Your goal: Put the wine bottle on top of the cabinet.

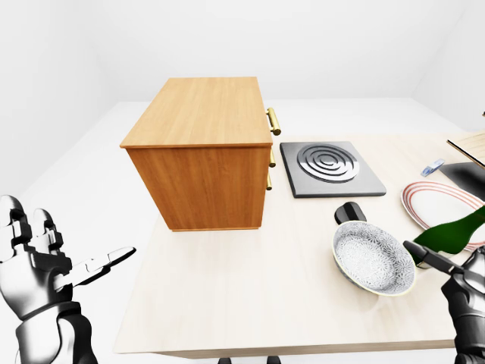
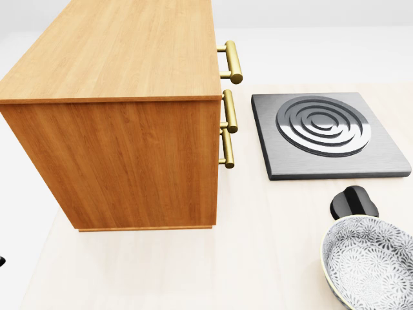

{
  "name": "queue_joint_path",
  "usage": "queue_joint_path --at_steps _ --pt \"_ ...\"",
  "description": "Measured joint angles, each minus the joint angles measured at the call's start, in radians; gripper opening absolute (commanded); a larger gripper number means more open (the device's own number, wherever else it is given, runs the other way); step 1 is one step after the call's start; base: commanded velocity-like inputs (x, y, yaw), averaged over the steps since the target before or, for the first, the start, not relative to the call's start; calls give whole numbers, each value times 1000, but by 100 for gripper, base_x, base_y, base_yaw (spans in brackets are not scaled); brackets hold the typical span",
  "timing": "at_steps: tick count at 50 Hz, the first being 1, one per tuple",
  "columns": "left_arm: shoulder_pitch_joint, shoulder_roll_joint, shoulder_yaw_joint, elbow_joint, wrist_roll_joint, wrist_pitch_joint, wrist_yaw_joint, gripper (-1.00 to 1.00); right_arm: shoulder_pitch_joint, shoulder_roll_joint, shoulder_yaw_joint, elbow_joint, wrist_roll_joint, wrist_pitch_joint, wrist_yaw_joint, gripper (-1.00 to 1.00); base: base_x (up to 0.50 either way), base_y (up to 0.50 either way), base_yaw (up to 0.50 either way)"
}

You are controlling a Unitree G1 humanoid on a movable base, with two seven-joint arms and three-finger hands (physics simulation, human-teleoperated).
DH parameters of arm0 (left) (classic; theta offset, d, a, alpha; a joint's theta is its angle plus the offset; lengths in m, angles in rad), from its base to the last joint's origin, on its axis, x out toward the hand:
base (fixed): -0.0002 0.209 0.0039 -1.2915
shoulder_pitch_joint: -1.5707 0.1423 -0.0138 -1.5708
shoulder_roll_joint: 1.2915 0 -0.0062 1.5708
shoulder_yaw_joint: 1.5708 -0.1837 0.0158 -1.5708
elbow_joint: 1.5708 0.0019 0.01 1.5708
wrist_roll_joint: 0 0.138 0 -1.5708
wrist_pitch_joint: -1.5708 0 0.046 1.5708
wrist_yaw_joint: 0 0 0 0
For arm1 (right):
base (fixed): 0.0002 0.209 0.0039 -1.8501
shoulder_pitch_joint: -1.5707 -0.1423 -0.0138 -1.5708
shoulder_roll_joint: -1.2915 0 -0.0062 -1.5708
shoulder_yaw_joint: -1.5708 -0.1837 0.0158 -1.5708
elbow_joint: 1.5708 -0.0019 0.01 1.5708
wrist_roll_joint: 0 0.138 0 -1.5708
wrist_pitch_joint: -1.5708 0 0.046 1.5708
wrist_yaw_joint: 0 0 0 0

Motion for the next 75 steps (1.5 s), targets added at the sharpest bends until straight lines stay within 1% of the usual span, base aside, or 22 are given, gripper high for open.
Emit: queue_joint_path --at_steps 31,55,75 --pt "-1 0 -2 2 4 0 1 100 -86 -44 50 131 10 0 -8 100 0 0 0" --pt "0 0 -3 7 5 0 2 100 -122 -68 63 179 20 0 -18 100 0 0 0" --pt "0 0 -4 10 7 0 1 100 -142 -77 69 171 15 0 -14 100 0 0 0"
